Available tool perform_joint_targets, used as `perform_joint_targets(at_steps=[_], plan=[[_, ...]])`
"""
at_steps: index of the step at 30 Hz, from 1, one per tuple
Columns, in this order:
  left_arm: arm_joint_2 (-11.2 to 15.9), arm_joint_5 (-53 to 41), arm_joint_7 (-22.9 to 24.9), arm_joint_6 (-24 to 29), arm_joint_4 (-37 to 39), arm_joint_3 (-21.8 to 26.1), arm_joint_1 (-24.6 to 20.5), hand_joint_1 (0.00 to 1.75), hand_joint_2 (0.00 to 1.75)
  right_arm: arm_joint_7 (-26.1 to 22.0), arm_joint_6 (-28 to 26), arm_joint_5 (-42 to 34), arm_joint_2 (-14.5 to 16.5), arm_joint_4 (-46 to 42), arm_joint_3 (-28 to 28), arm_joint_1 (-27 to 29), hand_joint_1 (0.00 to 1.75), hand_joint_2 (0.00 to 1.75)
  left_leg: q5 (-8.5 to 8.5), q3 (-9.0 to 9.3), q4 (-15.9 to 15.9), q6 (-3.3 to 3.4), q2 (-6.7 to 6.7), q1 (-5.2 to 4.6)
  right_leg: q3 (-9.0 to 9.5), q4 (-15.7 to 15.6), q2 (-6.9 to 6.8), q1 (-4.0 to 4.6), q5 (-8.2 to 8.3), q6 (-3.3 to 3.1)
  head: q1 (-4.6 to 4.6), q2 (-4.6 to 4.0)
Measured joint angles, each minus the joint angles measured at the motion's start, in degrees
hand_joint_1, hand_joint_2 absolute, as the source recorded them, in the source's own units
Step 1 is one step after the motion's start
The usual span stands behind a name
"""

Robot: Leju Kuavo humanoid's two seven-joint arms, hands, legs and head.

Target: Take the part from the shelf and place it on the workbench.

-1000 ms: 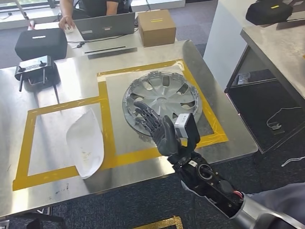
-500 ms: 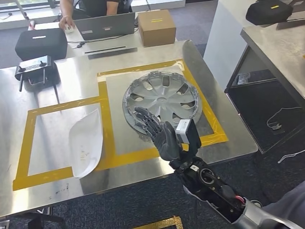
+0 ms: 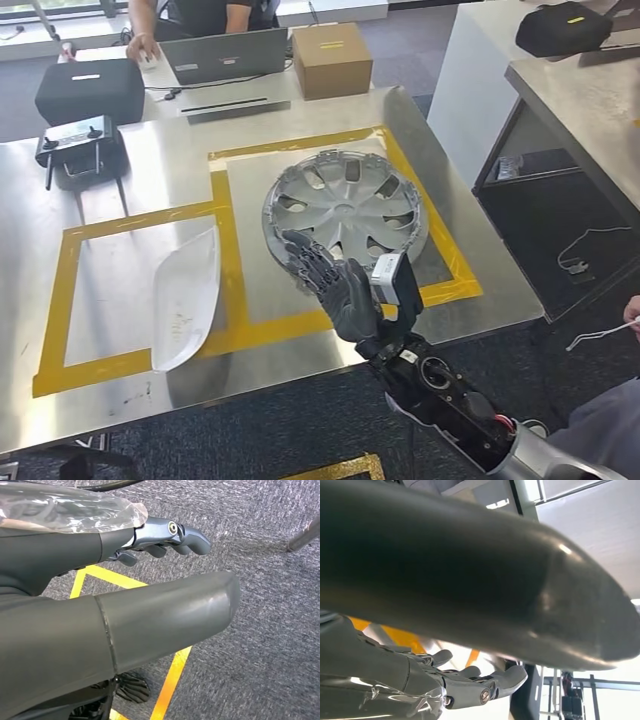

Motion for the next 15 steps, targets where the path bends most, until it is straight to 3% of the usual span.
perform_joint_targets(at_steps=[2, 4, 5, 6, 7, 9, 11, 15], plan=[[-0.19, -0.2, 0.16, -0.01, 0.0, 0.0, -0.16, 0.0, 0.0, -0.02, 0.09, -0.03, 0.04, -0.14, -0.36, 0.01, 0.0, 0.0, 0.44, 0.24, -0.59, 0.4, 0.18, 0.43, -1.72, 4.02, -0.05, -0.01, -2.84, 0.42, 0.39, 0.0], [-0.3, -0.34, 0.27, -0.02, 0.0, 0.0, -0.24, 0.0, 0.0, -0.03, 0.17, -0.03, 0.08, -0.16, -0.61, 0.11, 0.0, 0.0, 0.51, 0.22, -0.64, 0.52, 0.23, 0.41, -4.85, 12.01, -0.1, -0.15, -6.75, 0.82, 0.75, 0.0], [-0.37, -0.38, 0.33, -0.02, 0.0, 0.0, -0.24, 0.0, 0.0, -0.02, 0.22, -0.03, 0.1, -0.15, -0.66, 0.18, 0.0, 0.0, 0.51, 0.21, -0.62, 0.51, 0.24, 0.41, -6.04, 15.23, -0.12, -0.26, -7.85, 0.98, 0.79, 0.0], [-0.42, -0.42, 0.37, -0.03, 0.0, 0.01, -0.24, 0.0, 0.0, -0.02, 0.26, -0.03, 0.12, -0.15, -0.68, 0.22, 0.0, 0.0, 0.51, 0.2, -0.59, 0.49, 0.24, 0.44, -6.41, 16.61, -0.14, -0.39, -7.93, 1.1, 0.78, 0.0], [-0.48, -0.46, 0.39, -0.05, 0.0, 0.01, -0.24, 0.0, 0.0, -0.01, 0.33, -0.03, 0.14, -0.15, -0.72, 0.22, 0.0, 0.0, 0.5, 0.21, -0.52, 0.45, 0.2, 0.49, -5.64, 15.55, -0.16, -0.53, -6.89, 1.18, 0.8, 0.0], [-0.58, -0.54, 0.42, -0.13, 0.0, 0.0, -0.25, 0.0, 0.0, -0.01, 0.46, -0.03, 0.15, -0.16, -0.8, 0.16, 0.0, 0.0, 0.38, 0.23, -0.26, 0.1, 0.09, 0.65, -1.62, 7.95, -0.19, -0.75, -3.27, 1.21, 0.83, 0.0], [-0.61, -0.55, 0.4, -0.17, 0.0, 0.0, -0.34, 0.0, 0.0, -0.01, 0.67, -0.03, 0.21, -0.17, -0.87, 0.06, 0.0, 0.0, 0.33, -0.22, 0.27, -0.66, -0.01, 0.58, 1.54, 1.61, -0.09, -0.61, -1.44, 0.94, 0.9, 0.0], [-0.57, -0.52, 0.4, -0.17, 0.0, 0.01, -0.43, 0.0, 0.0, -0.01, 0.88, -0.03, 0.45, -0.17, -0.98, 0.06, 0.0, 0.0, 0.42, -1.43, 1.03, -2.08, -0.04, 0.49, 1.62, 0.42, 0.04, -0.44, -1.16, -0.47, 0.5, 0.0]])
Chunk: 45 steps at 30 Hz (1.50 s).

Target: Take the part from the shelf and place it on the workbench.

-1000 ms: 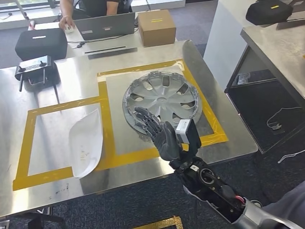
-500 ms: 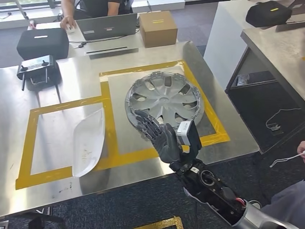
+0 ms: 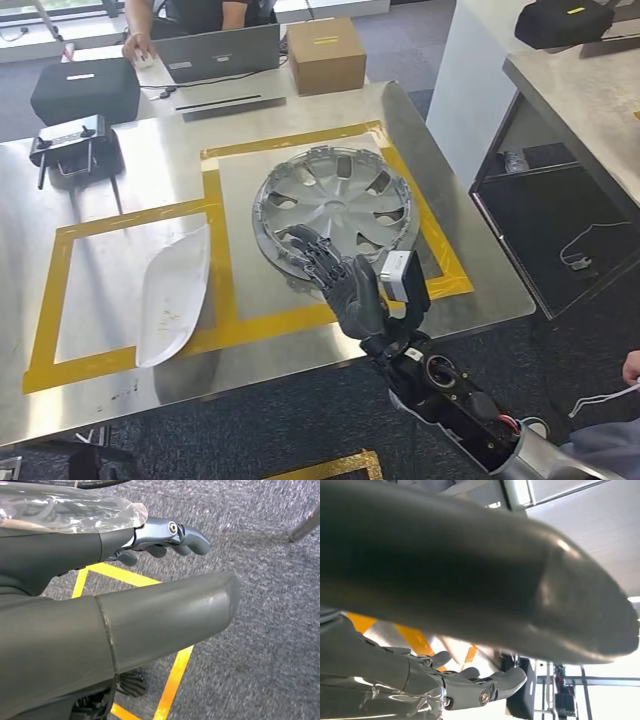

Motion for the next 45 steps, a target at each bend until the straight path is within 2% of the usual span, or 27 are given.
perform_joint_targets(at_steps=[1, 3, 5, 6, 8, 10, 12, 15, 17, 18, 20, 22, 23, 24, 26, 28, 30, 32, 34, 36, 37, 38, 39, 40, 42, 44, 45], plan=[[0.01, 0.0, 0.01, 0.0, 0.0, 0.01, -0.03, 0.0, 0.0, -0.02, 0.05, 0.0, 0.1, 0.0, -0.02, -0.07, 0.0, 0.0, -1.05, -0.52, 1.19, -0.26, 0.02, 0.09, -0.14, -0.17, -0.09, -0.06, 0.28, -0.46, -0.17, 0.0], [0.02, -0.01, 0.02, 0.0, 0.0, 0.01, -0.12, 0.0, 0.0, -0.05, 0.21, 0.0, 0.43, 0.03, -0.04, -0.29, 0.0, 0.0, -5.14, -2.97, 7.11, -0.68, 0.06, 0.27, -0.62, -0.41, -0.34, -0.01, 0.86, -1.32, -0.57, 0.0], [0.04, -0.01, 0.02, 0.0, 0.0, 0.01, -0.13, 0.0, 0.0, -0.07, 0.31, 0.0, 0.8, 0.12, -0.05, -0.43, 0.0, 0.0, -8.96, -5.94, 14.64, -0.96, 0.08, 0.29, -1.47, -0.39, -0.51, 0.17, 1.42, -1.75, -0.83, 0.0], [0.04, -0.01, 0.03, 0.0, 0.0, 0.01, -0.1, 0.0, 0.0, -0.07, 0.34, 0.0, 0.95, 0.18, -0.06, -0.47, 0.0, 0.0, -9.57, -6.42, 16.43, -1.01, 0.08, 0.3, -1.94, -0.37, -0.56, 0.24, 1.75, -1.83, -0.86, 0.0], [0.05, -0.01, 0.05, 0.0, 0.0, 0.01, -0.13, 0.0, 0.0, -0.07, 0.37, 0.0, 1.23, 0.3, -0.08, -0.6, 0.0, 0.0, -7.74, -3.82, 13.03, -0.85, 0.08, 0.3, -2.8, -0.34, -0.58, 0.29, 2.46, -1.71, -0.88, 0.0], [0.09, -0.07, 0.07, 0.0, 0.0, 0.01, -0.39, 0.0, 0.0, -0.07, 0.39, 0.0, 1.51, 0.37, -0.11, -0.79, 0.0, 0.0, -4.84, 1.47, 4.38, -0.42, 0.06, 0.24, -3.48, -0.27, -0.54, 0.4, 3.19, -1.32, -0.93, 0.0], [0.09, -0.15, 0.09, 0.0, 0.0, 0.01, -0.68, 0.0, 0.0, -0.07, 0.45, 0.01, 1.67, 0.39, -0.15, -0.92, 0.0, 0.0, -3.43, 4.08, -0.48, 0.17, -0.05, 0.0, -3.88, -0.25, -0.55, 0.51, 3.89, -0.67, -0.75, 0.0], [0.08, -0.18, 0.23, 0.0, 0.0, 0.01, -0.57, 0.0, 0.0, -0.07, 0.54, 0.02, 1.76, 0.45, -0.16, -0.86, 0.0, 0.0, -2.7, 3.6, -0.64, 1.02, -0.12, -0.26, -4.14, -0.51, -0.57, 0.45, 4.81, 0.24, -0.53, 0.0], [0.04, -0.18, 0.3, 0.0, 0.0, 0.01, -0.5, 0.0, 0.0, -0.07, 0.53, 0.02, 1.77, 0.49, -0.2, -0.72, 0.0, 0.0, -1.89, 2.98, -0.77, 1.7, 0.11, -0.14, -4.77, 0.38, -0.49, 0.32, 3.59, 0.77, -0.48, 0.0], [0.03, -0.18, 0.31, 0.0, 0.0, 0.01, -0.5, 0.0, 0.0, -0.08, 0.53, 0.02, 1.77, 0.51, -0.23, -0.63, 0.0, 0.0, -1.38, 2.53, -0.85, 2.12, 0.23, -0.1, -5.49, 2.28, -0.47, 0.25, 1.6, 1.04, -0.31, 0.0], [0.05, -0.19, 0.32, 0.0, 0.0, 0.01, -0.51, 0.0, 0.0, -0.08, 0.54, 0.02, 1.78, 0.56, -0.28, -0.39, 0.0, 0.0, -0.53, 1.55, -0.83, 2.67, 0.4, -0.2, -7.45, 9.38, -0.47, 0.18, -4.25, 1.42, 0.08, 0.0], [0.07, -0.19, 0.32, 0.01, 0.0, 0.01, -0.46, 0.0, 0.0, -0.09, 0.54, 0.02, 1.77, 0.67, -0.32, -0.05, 0.0, 0.0, 0.24, 0.48, -0.74, 2.86, 0.48, -0.42, -8.34, 15.92, -0.47, 0.19, -7.63, 1.55, 0.16, 0.0], [0.08, -0.19, 0.32, 0.01, 0.0, 0.01, -0.43, 0.0, 0.0, -0.09, 0.54, 0.02, 1.77, 0.74, -0.34, 0.1, 0.0, 0.0, 0.61, -0.06, -0.69, 2.88, 0.48, -0.53, -7.6, 16.75, -0.47, 0.25, -7.65, 1.46, 0.19, 0.0], [0.08, -0.2, 0.32, 0.02, 0.0, 0.01, -0.4, 0.0, 0.0, -0.1, 0.54, 0.02, 1.77, 0.8, -0.37, 0.19, 0.0, 0.0, 0.94, -0.53, -0.64, 2.88, 0.47, -0.66, -5.73, 15.11, -0.47, 0.36, -6.59, 1.22, 0.23, 0.0], [-0.03, -0.19, 0.33, 0.07, 0.0, 0.01, -0.36, 0.0, 0.0, -0.13, 0.55, 0.02, 1.78, 0.84, -0.51, 0.19, 0.0, 0.0, 1.52, -1.19, -0.6, 2.81, 0.44, -0.86, 0.05, 7.01, -0.45, 0.8, -3.92, 0.06, 0.34, 0.0], [-0.23, -0.15, 0.39, 0.15, -0.01, 0.01, -0.36, 0.0, 0.0, -0.19, 0.61, 0.05, 1.78, 0.83, -0.67, 0.19, 0.0, 0.0, 2.17, -1.63, -0.59, 2.4, 0.53, -0.87, 4.4, -0.24, -0.46, 1.35, -2.95, -1.09, 0.22, 0.0], [-0.32, -0.11, 0.48, 0.17, -0.01, 0.01, -0.31, 0.0, 0.0, -0.25, 0.7, 0.1, 1.78, 0.81, -0.75, 0.23, 0.0, 0.0, 2.96, -1.88, -0.77, 1.66, 0.66, -0.56, 5.32, -2.39, -0.42, 1.81, -2.73, -1.46, 0.23, 0.0], [-0.19, -0.04, 0.52, 0.22, -0.01, 0.02, -0.24, 0.0, 0.0, -0.29, 0.84, 0.14, 1.8, 0.82, -0.8, 0.19, 0.0, 0.0, 2.85, -2.23, -0.76, 0.93, 0.55, -0.47, 5.08, -3.43, -0.57, 1.5, -1.45, -1.77, 0.34, 0.0], [-0.05, 0.08, 0.52, 0.29, -0.02, 0.04, -0.24, 0.0, 0.0, -0.33, 1.08, 0.16, 1.94, 0.86, -0.85, 0.09, 0.0, 0.0, -0.57, -3.62, 2.52, 0.2, 0.33, -0.44, 4.42, -4.36, -0.93, 0.93, -0.01, -2.22, -0.1, 0.0], [0.06, 0.24, 0.52, 0.38, -0.02, 0.09, -0.17, 0.0, 0.0, -0.34, 1.37, 0.16, 2.16, 0.97, -0.88, 0.07, 0.0, 0.0, -5.85, -5.97, 9.88, -0.61, 0.25, 0.07, 3.19, -4.3, -1.1, 0.82, 0.95, -2.4, -0.6, 0.0], [0.13, 0.32, 0.51, 0.45, -0.02, 0.13, -0.11, 0.0, 0.0, -0.34, 1.51, 0.14, 2.28, 1.05, -0.9, 0.07, 0.0, 0.0, -7.41, -6.89, 13.44, -1.02, 0.25, 0.41, 2.46, -4.16, -1.13, 0.72, 1.39, -2.29, -0.69, 0.0], [0.21, 0.38, 0.51, 0.51, -0.02, 0.18, -0.05, 0.0, 0.0, -0.33, 1.63, 0.11, 2.39, 1.16, -0.92, 0.06, 0.0, 0.0, -7.58, -7.09, 15.46, -1.44, 0.26, 0.73, 1.71, -3.95, -1.15, 0.54, 1.79, -2.11, -0.74, 0.0], [0.27, 0.43, 0.49, 0.56, -0.02, 0.25, -0.03, 0.0, 0.0, -0.33, 1.74, 0.07, 2.5, 1.29, -0.93, 0.01, 0.0, 0.0, -6.56, -6.37, 15.59, -1.9, 0.27, 1.06, 0.89, -3.6, -1.17, 0.28, 2.15, -1.82, -0.76, 0.0], [0.32, 0.48, 0.47, 0.58, -0.02, 0.32, -0.03, 0.0, 0.0, -0.33, 1.81, 0.03, 2.61, 1.42, -0.95, -0.05, 0.0, 0.0, -4.81, -4.67, 13.63, -2.35, 0.3, 1.4, 0.06, -3.1, -1.17, -0.06, 2.42, -1.5, -0.77, 0.0], [0.35, 0.57, 0.4, 0.6, -0.02, 0.4, -0.13, 0.0, 0.0, -0.34, 1.92, 0.0, 2.8, 1.55, -1.01, -0.2, 0.0, 0.0, -2.46, 0.49, 5.83, -3.28, 0.27, 2.01, -1.64, -1.74, -1.19, -0.48, 2.71, -0.65, -1.04, 0.0], [0.41, 0.68, 0.3, 0.62, -0.01, 0.48, -0.21, 0.0, 0.0, -0.33, 2.0, -0.03, 2.91, 1.58, -1.08, -0.33, 0.0, 0.0, -2.51, 3.45, 0.42, -2.95, 0.14, 2.03, -2.86, -0.77, -1.18, -0.48, 3.28, 0.4, -1.15, 0.0], [0.47, 0.74, 0.26, 0.64, -0.01, 0.55, -0.2, 0.0, 0.0, -0.3, 2.02, -0.05, 2.93, 1.61, -1.1, -0.38, 0.0, 0.0, -2.71, 3.52, -0.17, -2.42, 0.01, 1.72, -3.19, -0.67, -1.19, -0.5, 3.69, 0.89, -1.09, 0.0]])
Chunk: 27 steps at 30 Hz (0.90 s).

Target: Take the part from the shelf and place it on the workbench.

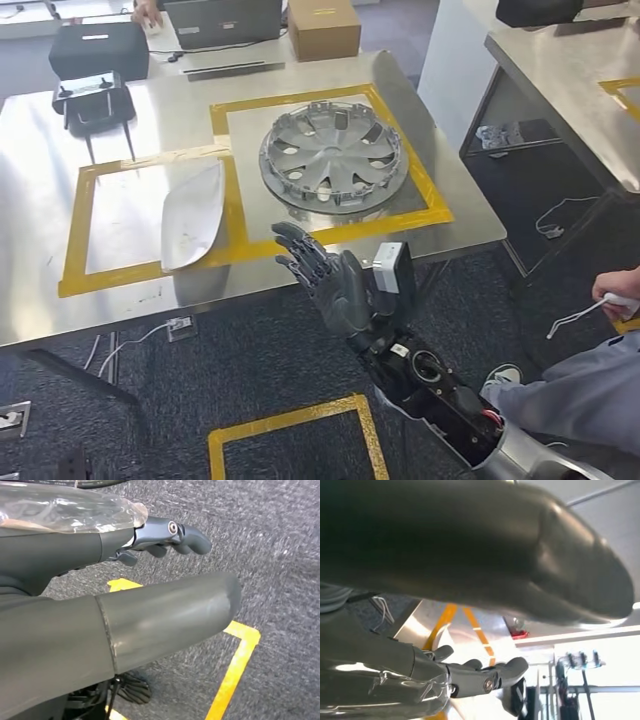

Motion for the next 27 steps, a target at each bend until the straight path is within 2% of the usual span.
perform_joint_targets(at_steps=[1, 2, 3, 4, 5, 6, 7, 8, 9, 10, 11, 12, 13, 14, 15, 17, 18, 19, 20, 21, 22, 23, 24, 25, 26, 27], plan=[[0.02, 0.05, -0.03, 0.02, 0.01, 0.11, 0.08, 0.0, 0.0, 0.04, 0.02, -0.04, 0.0, 0.08, 0.0, -0.03, 0.0, 0.0, 0.16, -0.4, 0.08, 0.71, 0.0, -0.09, -0.18, -0.04, 0.02, -0.07, 0.44, 0.45, 0.19, 0.0], [0.03, 0.09, -0.04, 0.03, 0.01, 0.22, 0.14, 0.0, 0.0, 0.08, 0.01, -0.09, 0.0, 0.18, -0.01, -0.05, 0.0, 0.0, 0.47, -0.8, 0.17, 1.24, 0.04, -0.14, -0.42, 0.13, 0.04, -0.22, 0.22, 0.77, 0.26, 0.0], [0.03, 0.13, -0.04, 0.03, 0.01, 0.31, 0.19, 0.0, 0.0, 0.13, 0.0, -0.14, 0.0, 0.28, -0.03, -0.05, 0.0, 0.0, 0.86, -1.24, 0.21, 1.91, 0.12, -0.19, -0.86, 1.15, 0.07, -0.35, -1.06, 0.97, 0.43, 0.0], [0.04, 0.12, -0.04, 0.03, 0.01, 0.36, 0.2, 0.0, 0.0, 0.15, -0.02, -0.19, 0.0, 0.37, -0.05, -0.06, 0.0, 0.0, 1.32, -1.73, 0.14, 2.62, 0.24, -0.22, -1.58, 3.43, 0.12, -0.41, -3.4, 1.08, 0.61, 0.0], [0.06, 0.11, -0.04, 0.03, 0.01, 0.38, 0.18, 0.0, 0.0, 0.16, -0.04, -0.24, 0.0, 0.43, -0.07, -0.09, 0.0, 0.0, 1.79, -2.27, 0.12, 3.22, 0.36, -0.34, -2.43, 6.68, 0.2, -0.42, -6.41, 1.09, 0.79, 0.0], [0.08, 0.09, -0.04, 0.03, 0.01, 0.38, 0.16, 0.0, 0.0, 0.18, -0.07, -0.27, 0.01, 0.51, -0.08, -0.13, 0.0, 0.0, 2.31, -2.93, 0.12, 3.72, 0.41, -0.56, -3.34, 10.91, 0.26, -0.34, -9.5, 1.07, 1.01, 0.0], [0.09, 0.08, -0.04, 0.03, 0.01, 0.38, 0.15, 0.0, 0.0, 0.2, -0.09, -0.3, 0.01, 0.65, -0.09, -0.17, 0.0, 0.0, 2.82, -3.61, 0.13, 4.04, 0.45, -0.8, -3.94, 14.76, 0.31, -0.22, -11.58, 1.02, 1.12, 0.0], [0.09, 0.08, -0.03, 0.03, 0.01, 0.38, 0.14, 0.0, 0.0, 0.22, -0.11, -0.33, 0.04, 0.81, -0.09, -0.23, 0.0, 0.0, 3.35, -4.29, 0.15, 4.24, 0.47, -1.06, -3.91, 17.3, 0.35, -0.08, -12.32, 0.87, 1.2, 0.0], [0.09, 0.08, -0.02, 0.03, 0.01, 0.39, 0.15, 0.0, 0.0, 0.25, -0.12, -0.34, 0.09, 1.0, -0.09, -0.32, 0.0, 0.0, 3.91, -4.99, 0.17, 4.36, 0.46, -1.35, -3.01, 18.17, 0.37, 0.12, -11.81, 0.57, 1.3, 0.0], [0.09, 0.1, -0.01, 0.03, 0.01, 0.39, 0.15, 0.0, 0.0, 0.26, -0.14, -0.34, 0.17, 1.16, -0.09, -0.44, 0.0, 0.0, 4.43, -5.58, 0.18, 4.4, 0.42, -1.64, -1.08, 16.64, 0.4, 0.4, -10.24, 0.06, 1.39, 0.0], [0.07, 0.14, 0.01, 0.03, 0.01, 0.4, 0.15, 0.0, 0.0, 0.25, -0.16, -0.34, 0.26, 1.29, -0.09, -0.61, 0.0, 0.0, 4.93, -6.06, 0.18, 4.41, 0.39, -1.84, 1.66, 13.35, 0.47, 0.82, -8.55, -0.7, 1.46, 0.0], [0.01, 0.19, 0.01, 0.0, 0.01, 0.4, 0.15, 0.0, 0.0, 0.25, -0.17, -0.34, 0.33, 1.38, -0.09, -0.79, 0.0, 0.0, 5.39, -6.44, 0.18, 4.31, 0.35, -2.03, 4.77, 8.97, 0.47, 1.3, -7.68, -1.62, 1.49, 0.0], [-0.05, 0.25, 0.01, -0.03, 0.01, 0.4, 0.15, 0.0, 0.0, 0.23, -0.18, -0.34, 0.39, 1.44, -0.1, -0.97, 0.0, 0.0, 5.88, -6.69, 0.17, 4.12, 0.35, -2.08, 7.64, 4.45, 0.48, 1.7, -7.55, -2.3, 1.5, 0.0], [-0.07, 0.29, 0.01, -0.05, 0.0, 0.4, 0.15, 0.0, 0.0, 0.21, -0.17, -0.34, 0.43, 1.51, -0.11, -1.13, 0.0, 0.0, 6.39, -6.85, 0.07, 3.85, 0.4, -2.03, 9.6, 1.07, 0.5, 2.05, -7.89, -2.74, 1.47, 0.0], [-0.05, 0.32, 0.01, -0.08, -0.01, 0.4, 0.14, 0.0, 0.0, 0.2, -0.17, -0.34, 0.46, 1.57, -0.11, -1.25, 0.0, 0.0, 6.97, -6.97, -0.15, 3.51, 0.47, -1.95, 10.59, -1.01, 0.5, 2.28, -8.26, -2.91, 1.47, 0.0], [0.12, 0.36, 0.01, -0.08, -0.02, 0.42, 0.16, 0.0, 0.0, 0.2, -0.17, -0.34, 0.5, 1.74, -0.1, -1.38, 0.0, 0.0, 7.86, -7.23, -0.73, 2.86, 0.49, -1.88, 10.36, -2.46, 0.39, 2.29, -7.18, -3.0, 1.54, 0.0], [0.19, 0.39, 0.01, -0.08, -0.01, 0.45, 0.17, 0.0, 0.0, 0.21, -0.17, -0.34, 0.52, 1.83, -0.09, -1.44, 0.0, 0.0, 7.08, -7.6, -0.39, 2.57, 0.42, -1.91, 9.88, -2.86, 0.27, 2.1, -6.32, -3.27, 1.48, 0.0], [0.24, 0.43, 0.01, -0.08, -0.01, 0.48, 0.2, 0.0, 0.0, 0.22, -0.17, -0.34, 0.55, 1.93, -0.08, -1.49, 0.0, 0.0, 5.21, -8.22, 0.93, 2.32, 0.33, -1.93, 9.24, -3.22, 0.1, 1.85, -5.41, -3.57, 1.24, 0.0], [0.31, 0.45, 0.0, -0.09, -0.01, 0.5, 0.19, 0.0, 0.0, 0.23, -0.17, -0.34, 0.61, 2.06, -0.08, -1.5, 0.0, 0.0, 2.16, -9.12, 3.63, 2.09, 0.27, -1.84, 8.56, -3.37, -0.03, 1.62, -4.61, -3.78, 0.92, 0.0], [0.32, 0.46, 0.0, -0.1, -0.01, 0.51, 0.2, 0.0, 0.0, 0.25, -0.17, -0.34, 0.68, 2.17, -0.07, -1.47, 0.0, 0.0, -1.07, -10.15, 7.35, 1.82, 0.26, -1.74, 7.53, -3.28, -0.01, 1.61, -3.91, -3.98, 0.65, 0.0], [0.35, 0.46, 0.0, -0.11, -0.02, 0.51, 0.2, 0.0, 0.0, 0.25, -0.17, -0.34, 0.74, 2.29, -0.05, -1.43, 0.0, 0.0, -3.42, -11.06, 11.48, 1.56, 0.26, -1.63, 6.47, -3.07, -0.06, 1.59, -3.2, -4.0, 0.41, 0.0], [0.4, 0.46, 0.0, -0.12, -0.02, 0.51, 0.2, 0.0, 0.0, 0.26, -0.17, -0.34, 0.78, 2.42, -0.05, -1.38, 0.0, 0.0, -4.27, -11.59, 15.07, 1.28, 0.27, -1.52, 5.33, -2.79, -0.06, 1.57, -2.51, -3.91, 0.31, 0.0], [0.46, 0.46, 0.0, -0.12, -0.02, 0.51, 0.2, 0.0, 0.0, 0.26, -0.17, -0.34, 0.79, 2.54, -0.04, -1.37, 0.0, 0.0, -3.5, -11.47, 17.18, 1.03, 0.28, -1.4, 4.17, -2.42, -0.08, 1.52, -1.89, -3.78, 0.26, 0.0], [0.53, 0.46, 0.0, -0.12, -0.02, 0.52, 0.19, 0.0, 0.0, 0.26, -0.17, -0.34, 0.8, 2.64, -0.04, -1.38, 0.0, 0.0, -1.63, -10.47, 17.37, 0.8, 0.29, -1.23, 2.98, -1.94, -0.1, 1.43, -1.34, -3.59, 0.22, 0.0], [0.58, 0.46, 0.0, -0.12, -0.02, 0.52, 0.16, 0.0, 0.0, 0.25, -0.17, -0.34, 0.81, 2.7, -0.04, -1.39, 0.0, 0.0, 0.26, -8.51, 15.57, 0.57, 0.3, -1.02, 1.84, -1.36, -0.11, 1.33, -0.9, -3.34, 0.21, 0.0], [0.59, 0.46, 0.0, -0.13, -0.01, 0.53, 0.09, 0.0, 0.0, 0.25, -0.17, -0.35, 0.85, 2.72, -0.04, -1.41, 0.0, 0.0, 1.06, -5.65, 12.14, 0.36, 0.3, -0.8, 0.82, -0.72, -0.11, 1.27, -0.56, -3.04, 0.2, 0.0]])
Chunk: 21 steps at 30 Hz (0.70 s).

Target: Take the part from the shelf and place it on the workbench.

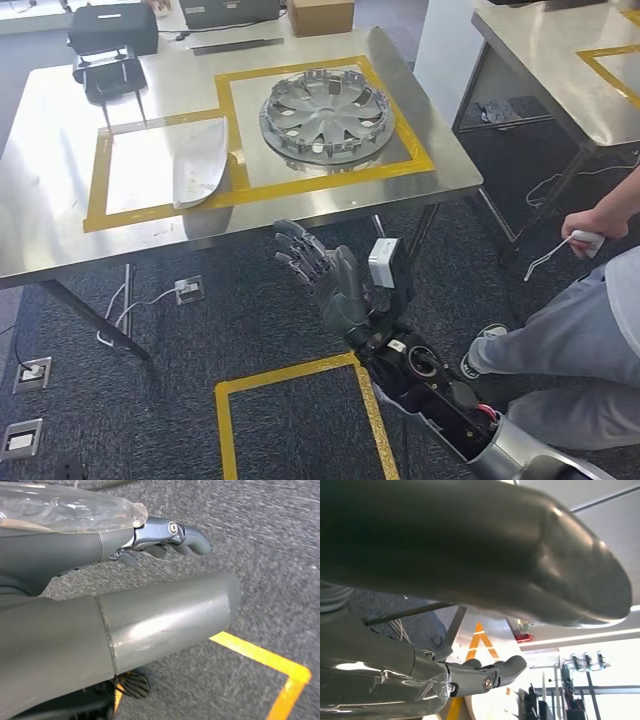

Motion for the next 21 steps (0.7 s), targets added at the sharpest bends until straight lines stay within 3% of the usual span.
perform_joint_targets(at_steps=[2, 3, 4, 5, 6, 7, 8, 10, 11, 12, 13, 15, 17, 18, 19, 21], plan=[[0.01, 0.01, 0.01, -0.01, 0.0, 0.0, -0.17, 0.0, 0.0, -0.05, 0.02, -0.09, 0.08, -0.02, -0.02, -0.08, 0.0, 0.0, -1.13, 5.55, -8.22, 0.39, -0.2, -0.01, -1.42, 1.18, -0.04, 0.04, 0.72, 0.66, 0.07, 0.0], [-0.01, 0.03, 0.01, -0.02, 0.0, 0.01, -0.23, 0.0, 0.0, -0.1, 0.07, -0.22, 0.13, -0.02, -0.03, -0.1, 0.0, 0.0, -1.94, 7.0, -10.72, 0.87, -0.32, -0.16, -1.8, 1.42, -0.06, 0.08, 1.19, 1.01, 0.13, 0.0], [0.01, 0.11, 0.02, -0.02, -0.01, 0.02, -0.22, 0.0, 0.0, -0.15, 0.14, -0.39, 0.14, 0.02, -0.03, -0.09, 0.0, 0.0, -2.12, 7.3, -11.88, 1.56, -0.42, -0.41, -2.06, 1.5, -0.07, 0.06, 1.75, 1.4, 0.26, 0.0], [-0.03, 0.22, 0.03, -0.02, -0.01, 0.04, -0.15, 0.0, 0.0, -0.21, 0.24, -0.59, 0.14, 0.11, -0.03, 0.01, 0.0, 0.0, -1.65, 6.72, -11.67, 2.31, -0.32, -0.44, -2.32, 1.47, 0.0, -0.08, 2.07, 1.81, 0.32, 0.0], [-0.05, 0.38, 0.04, -0.02, -0.01, 0.08, -0.09, 0.0, 0.0, -0.27, 0.33, -0.78, 0.14, 0.24, -0.03, 0.11, 0.0, 0.0, -1.18, 6.2, -11.65, 2.91, -0.23, -0.46, -2.75, 1.94, 0.1, -0.21, 1.36, 2.16, 0.33, 0.0], [-0.05, 0.51, 0.05, -0.02, -0.01, 0.11, -0.02, 0.0, 0.0, -0.34, 0.4, -0.93, 0.14, 0.36, -0.04, 0.23, 0.0, 0.0, -0.58, 5.53, -11.65, 3.56, -0.09, -0.45, -3.31, 3.33, 0.2, -0.34, -0.47, 2.46, 0.45, 0.0], [-0.05, 0.6, 0.06, -0.02, -0.01, 0.14, 0.02, 0.0, 0.0, -0.42, 0.46, -1.04, 0.14, 0.48, -0.05, 0.32, 0.0, 0.0, 0.07, 4.8, -11.68, 4.09, 0.05, -0.43, -4.02, 5.83, 0.29, -0.41, -3.34, 2.65, 0.59, 0.0], [0.0, 0.66, 0.07, -0.01, -0.01, 0.15, 0.06, 0.0, 0.0, -0.63, 0.54, -1.18, 0.14, 0.69, -0.07, 0.4, 0.0, 0.0, 1.4, 3.2, -11.65, 4.54, 0.13, -0.64, -5.35, 13.4, 0.36, -0.43, -9.43, 2.86, 0.96, 0.0], [0.01, 0.67, 0.07, -0.01, -0.01, 0.15, 0.08, 0.0, 0.0, -0.71, 0.57, -1.21, 0.14, 0.83, -0.07, 0.42, 0.0, 0.0, 2.08, 2.34, -11.63, 4.59, 0.15, -0.76, -5.59, 16.86, 0.38, -0.42, -10.86, 2.86, 1.05, 0.0], [0.02, 0.67, 0.07, 0.02, -0.01, 0.15, 0.09, 0.0, 0.0, -0.77, 0.6, -1.24, 0.14, 0.99, -0.07, 0.45, 0.0, 0.0, 2.79, 1.44, -11.61, 4.58, 0.15, -0.87, -5.22, 18.99, 0.4, -0.38, -10.76, 2.76, 1.08, 0.0], [0.03, 0.66, 0.08, 0.04, -0.01, 0.15, 0.1, 0.0, 0.0, -0.8, 0.63, -1.25, 0.14, 1.14, -0.07, 0.46, 0.0, 0.0, 3.5, 0.54, -11.6, 4.53, 0.14, -0.98, -4.03, 19.24, 0.44, -0.31, -9.36, 2.54, 1.11, 0.0], [0.01, 0.59, 0.2, 0.11, 0.0, 0.15, 0.09, 0.0, 0.0, -0.85, 0.68, -1.32, 0.15, 1.34, -0.09, 0.38, 0.0, 0.0, 4.85, -0.99, -11.59, 4.33, 0.11, -1.13, 0.94, 14.14, 0.57, 0.05, -6.08, 1.67, 1.25, 0.0], [-0.13, 0.52, 0.38, 0.18, 0.01, 0.15, 0.07, 0.0, 0.0, -0.91, 0.74, -1.41, 0.21, 1.38, -0.2, 0.07, 0.0, 0.0, 6.08, -1.86, -11.64, 3.85, 0.07, -1.17, 7.32, 4.77, 0.68, 0.6, -6.54, 0.58, 1.36, 0.0], [-0.19, 0.49, 0.42, 0.2, 0.02, 0.15, 0.04, 0.0, 0.0, -0.95, 0.78, -1.44, 0.23, 1.39, -0.27, -0.07, 0.0, 0.0, 6.72, -2.05, -11.8, 3.52, 0.1, -1.05, 9.27, 1.38, 0.74, 0.9, -7.32, 0.24, 1.34, 0.0], [-0.22, 0.47, 0.44, 0.22, 0.02, 0.16, 0.03, 0.0, 0.0, -0.96, 0.84, -1.45, 0.27, 1.4, -0.33, -0.15, 0.0, 0.0, 7.42, -2.14, -12.11, 3.11, 0.13, -0.94, 10.19, -0.7, 0.76, 1.12, -7.76, -0.01, 1.38, 0.0], [-0.1, 0.47, 0.45, 0.27, 0.02, 0.2, 0.06, 0.0, 0.0, -0.97, 0.96, -1.5, 0.36, 1.49, -0.38, -0.16, 0.0, 0.0, 7.98, -2.44, -12.63, 2.4, 0.12, -0.84, 9.5, -1.65, 0.58, 1.04, -6.46, -0.3, 1.4, 0.0]])
